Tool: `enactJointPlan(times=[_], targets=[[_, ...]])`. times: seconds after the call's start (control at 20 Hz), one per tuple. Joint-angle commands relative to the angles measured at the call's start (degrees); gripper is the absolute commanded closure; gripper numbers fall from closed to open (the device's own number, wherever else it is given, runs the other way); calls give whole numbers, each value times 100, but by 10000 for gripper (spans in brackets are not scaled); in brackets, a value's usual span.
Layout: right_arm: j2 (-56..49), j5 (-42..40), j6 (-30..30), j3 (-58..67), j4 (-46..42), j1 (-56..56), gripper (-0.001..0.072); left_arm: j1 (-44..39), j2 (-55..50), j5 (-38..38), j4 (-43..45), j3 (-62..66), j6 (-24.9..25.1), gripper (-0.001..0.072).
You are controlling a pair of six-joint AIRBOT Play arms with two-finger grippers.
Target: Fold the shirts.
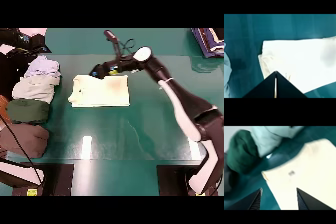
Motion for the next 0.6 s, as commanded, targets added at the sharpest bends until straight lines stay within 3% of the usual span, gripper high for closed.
enactJointPlan(times=[0.0,0.15,0.2,0.25,0.55], targets=[[748,625,940,-1027,-1475,-798,224,20,24,-291,-2,0,59,682],[1228,713,1379,-2212,-1497,-1578,215,20,22,-249,-4,0,48,682],[1263,717,1384,-2514,-1495,-1740,91,20,24,-203,-4,0,44,683],[1259,710,1443,-2778,-1486,-1851,49,13,24,-175,-4,0,44,682],[225,501,1451,-2909,20,-1637,55,-203,22,-50,2,0,55,683]])
